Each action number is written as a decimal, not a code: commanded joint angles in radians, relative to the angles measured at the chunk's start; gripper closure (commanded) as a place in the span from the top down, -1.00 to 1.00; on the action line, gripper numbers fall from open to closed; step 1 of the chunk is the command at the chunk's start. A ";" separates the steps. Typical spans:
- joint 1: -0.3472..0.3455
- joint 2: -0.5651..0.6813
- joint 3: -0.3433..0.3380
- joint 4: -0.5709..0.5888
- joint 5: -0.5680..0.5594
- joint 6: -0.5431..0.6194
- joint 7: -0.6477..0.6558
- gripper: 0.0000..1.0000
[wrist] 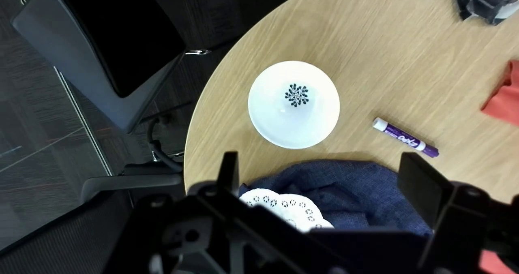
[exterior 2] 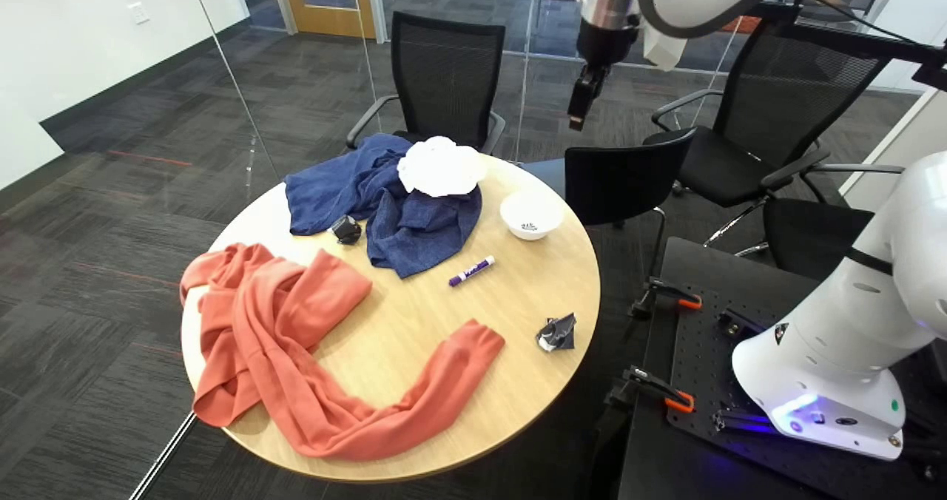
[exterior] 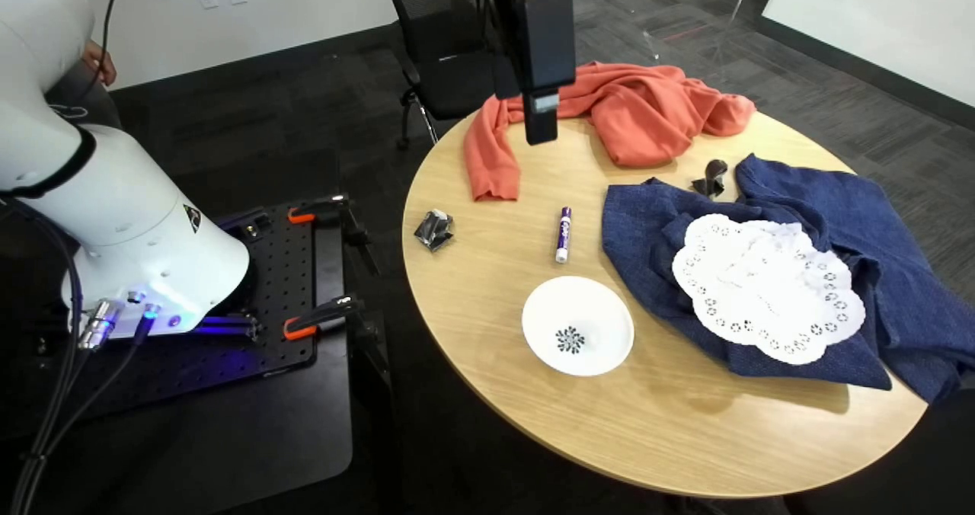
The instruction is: Move the bowl to the left
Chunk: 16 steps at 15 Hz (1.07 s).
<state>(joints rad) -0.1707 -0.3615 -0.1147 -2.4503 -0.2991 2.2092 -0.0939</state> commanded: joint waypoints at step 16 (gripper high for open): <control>0.068 0.471 0.028 0.170 -0.047 0.112 0.200 1.00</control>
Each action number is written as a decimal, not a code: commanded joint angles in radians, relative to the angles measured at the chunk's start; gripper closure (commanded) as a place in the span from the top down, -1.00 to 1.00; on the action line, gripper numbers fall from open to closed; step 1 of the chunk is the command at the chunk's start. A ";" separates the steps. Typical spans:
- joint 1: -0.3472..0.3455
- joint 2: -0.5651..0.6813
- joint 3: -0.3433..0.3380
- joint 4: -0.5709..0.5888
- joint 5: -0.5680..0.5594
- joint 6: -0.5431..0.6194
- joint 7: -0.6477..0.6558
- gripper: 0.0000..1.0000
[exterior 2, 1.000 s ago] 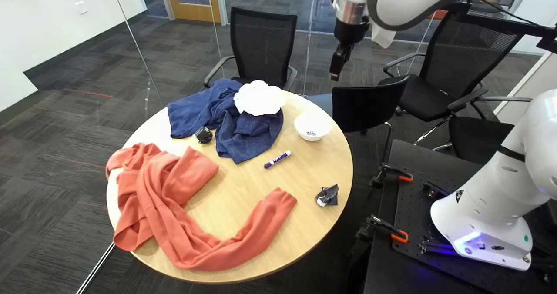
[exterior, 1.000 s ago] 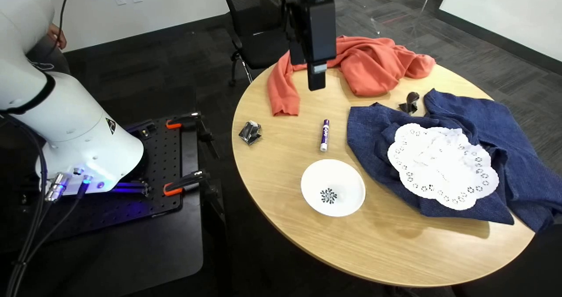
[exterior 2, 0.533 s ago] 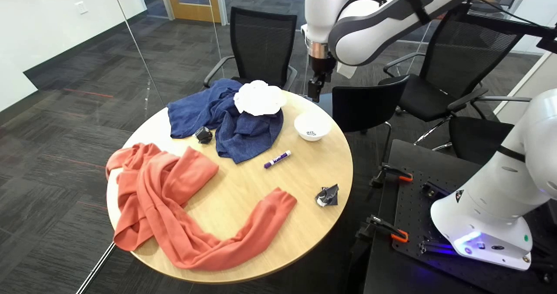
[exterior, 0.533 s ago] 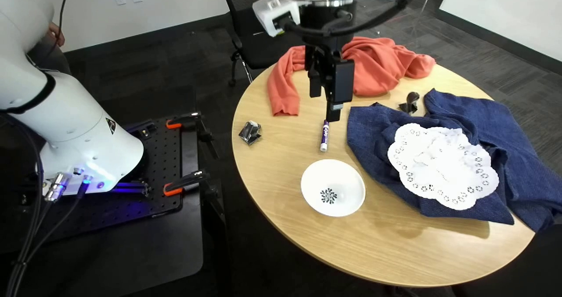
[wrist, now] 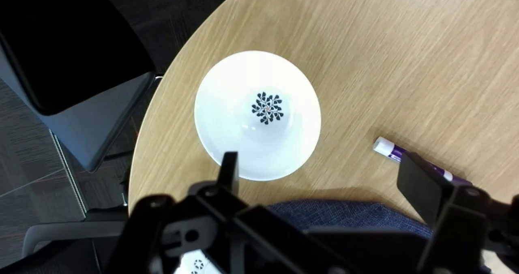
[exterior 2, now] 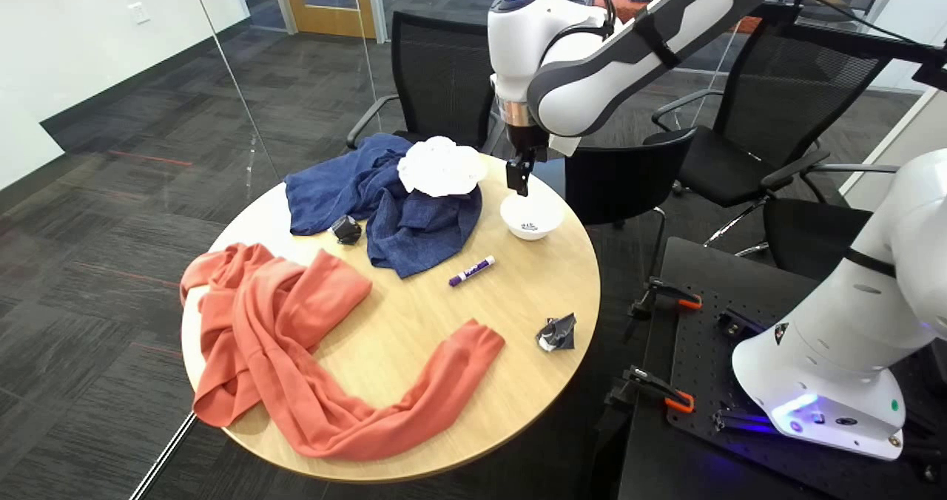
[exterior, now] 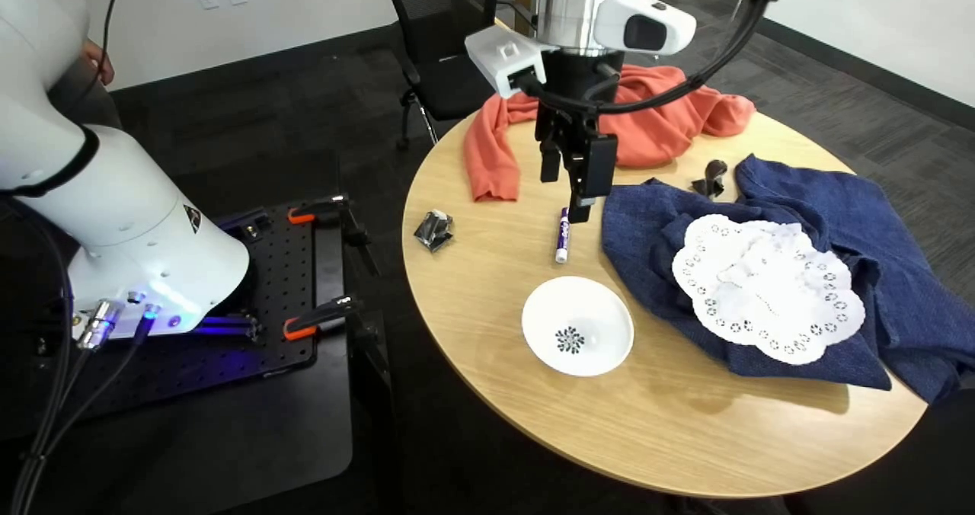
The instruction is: Move the bowl to the left
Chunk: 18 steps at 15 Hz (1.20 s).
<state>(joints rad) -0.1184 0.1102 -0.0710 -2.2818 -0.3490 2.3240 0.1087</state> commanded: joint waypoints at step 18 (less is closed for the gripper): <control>0.061 0.305 -0.096 0.050 -0.046 0.301 0.029 1.00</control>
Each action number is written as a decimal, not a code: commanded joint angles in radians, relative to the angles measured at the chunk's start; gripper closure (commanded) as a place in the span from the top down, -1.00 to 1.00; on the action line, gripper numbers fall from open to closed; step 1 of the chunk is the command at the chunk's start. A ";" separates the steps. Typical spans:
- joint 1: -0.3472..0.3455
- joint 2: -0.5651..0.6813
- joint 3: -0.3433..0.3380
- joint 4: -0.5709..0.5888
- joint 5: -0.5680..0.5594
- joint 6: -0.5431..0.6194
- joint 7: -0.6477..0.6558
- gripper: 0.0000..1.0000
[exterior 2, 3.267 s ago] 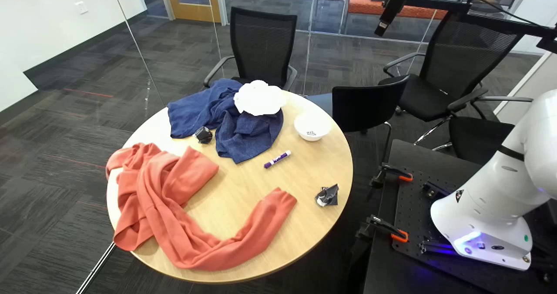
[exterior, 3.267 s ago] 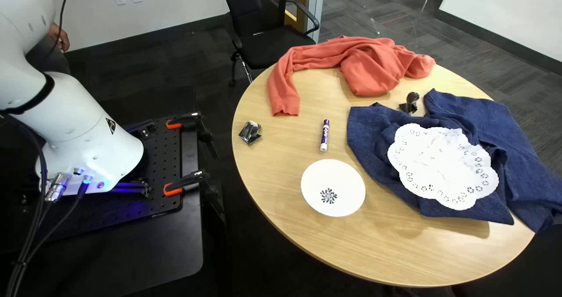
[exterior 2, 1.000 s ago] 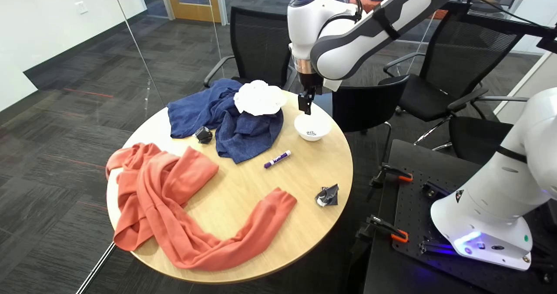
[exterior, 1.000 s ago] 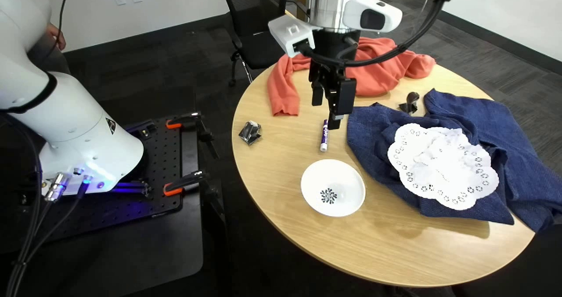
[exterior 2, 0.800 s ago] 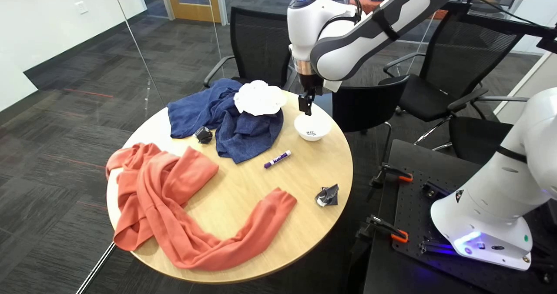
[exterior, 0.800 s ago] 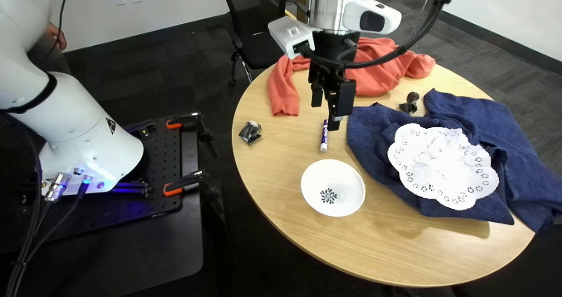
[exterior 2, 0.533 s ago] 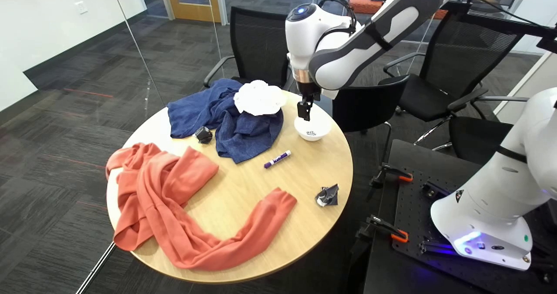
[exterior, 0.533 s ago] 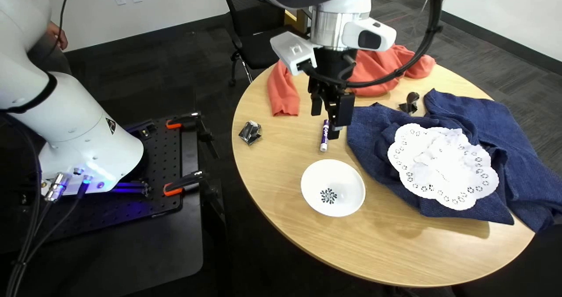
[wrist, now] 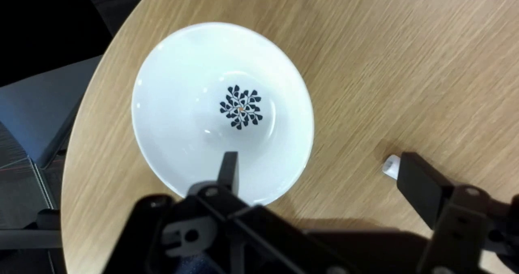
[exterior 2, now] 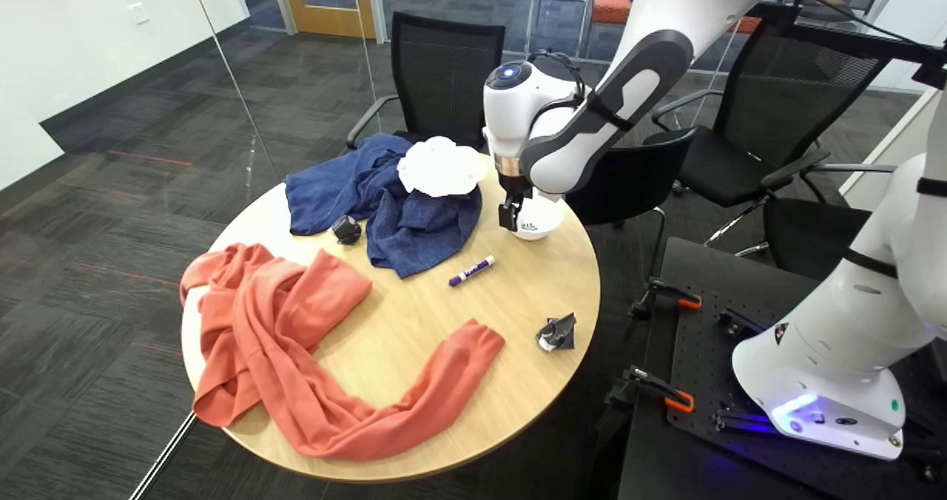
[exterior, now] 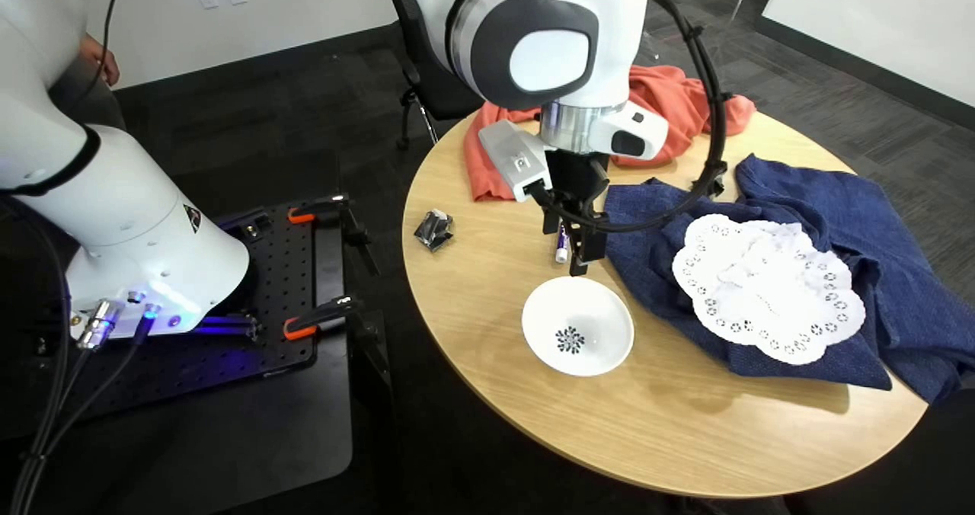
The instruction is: Move the bowl to the left
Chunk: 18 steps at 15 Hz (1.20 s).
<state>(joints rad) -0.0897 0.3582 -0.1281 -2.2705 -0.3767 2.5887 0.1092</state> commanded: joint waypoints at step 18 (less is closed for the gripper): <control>0.072 0.253 -0.099 0.172 0.021 0.032 0.019 0.13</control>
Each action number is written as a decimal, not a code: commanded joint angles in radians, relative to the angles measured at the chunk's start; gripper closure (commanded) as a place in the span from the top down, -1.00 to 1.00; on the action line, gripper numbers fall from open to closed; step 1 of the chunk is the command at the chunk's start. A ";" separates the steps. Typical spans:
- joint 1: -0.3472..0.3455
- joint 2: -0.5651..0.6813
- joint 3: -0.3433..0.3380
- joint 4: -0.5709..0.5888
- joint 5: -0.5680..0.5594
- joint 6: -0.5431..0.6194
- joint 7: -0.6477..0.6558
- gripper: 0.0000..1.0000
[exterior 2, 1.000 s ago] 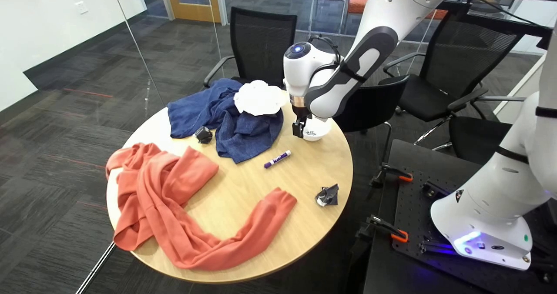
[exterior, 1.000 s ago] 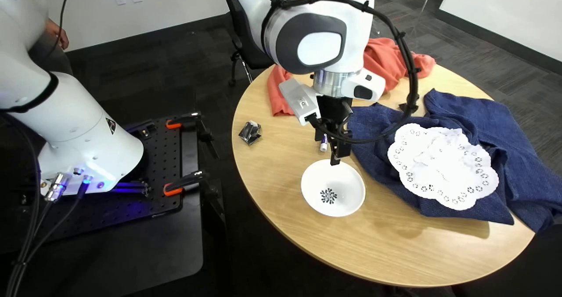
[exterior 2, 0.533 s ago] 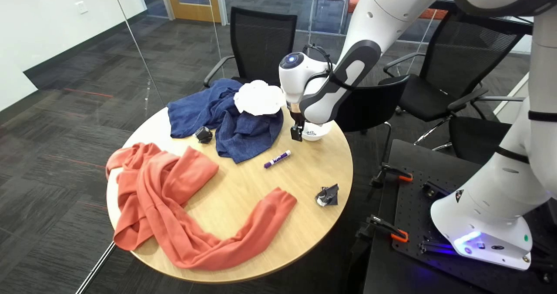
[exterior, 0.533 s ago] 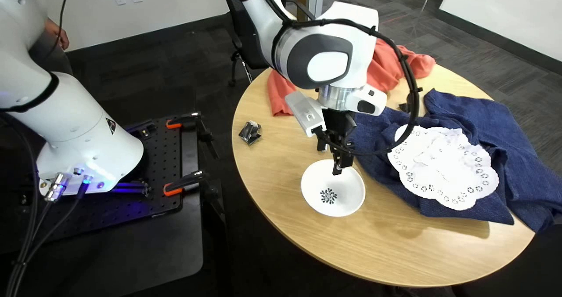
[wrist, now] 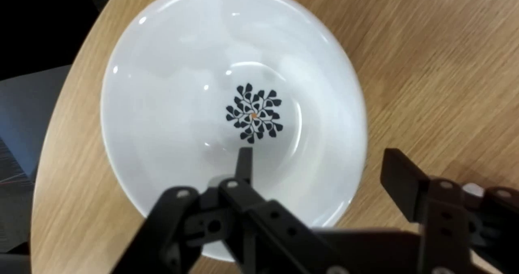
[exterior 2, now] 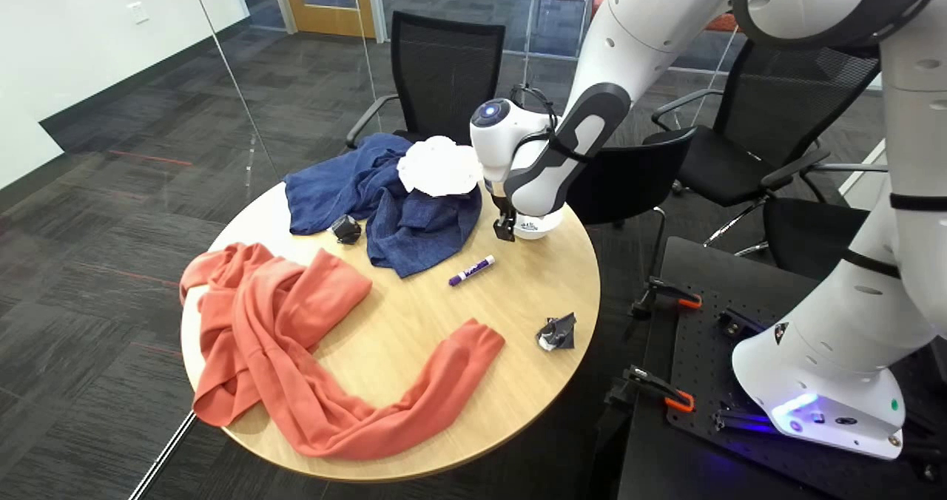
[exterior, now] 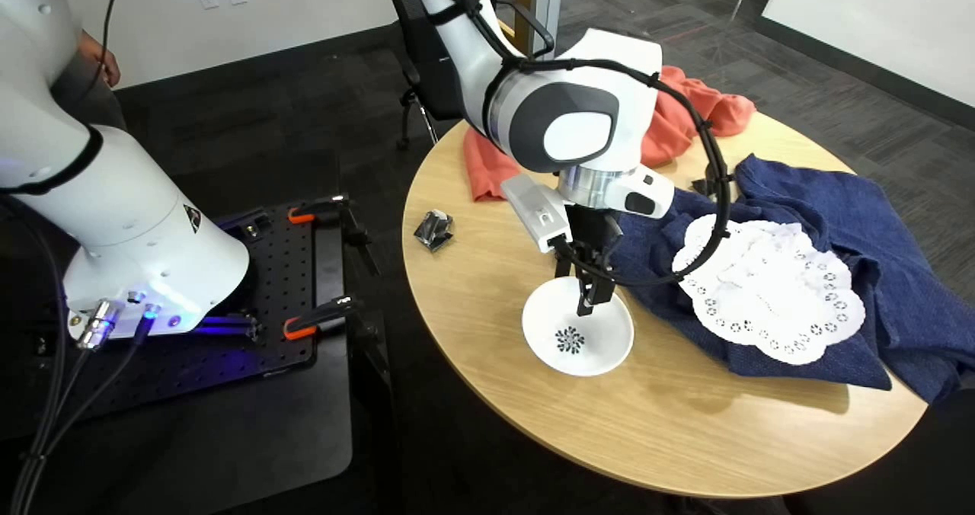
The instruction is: Move the bowl to the left
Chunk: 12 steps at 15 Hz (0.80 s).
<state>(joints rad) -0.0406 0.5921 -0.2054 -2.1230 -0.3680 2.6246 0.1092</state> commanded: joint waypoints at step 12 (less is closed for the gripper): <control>0.043 -0.013 -0.011 0.013 0.016 -0.013 0.011 -0.96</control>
<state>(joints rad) -0.0228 0.6051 -0.2085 -2.1021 -0.3656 2.6245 0.1095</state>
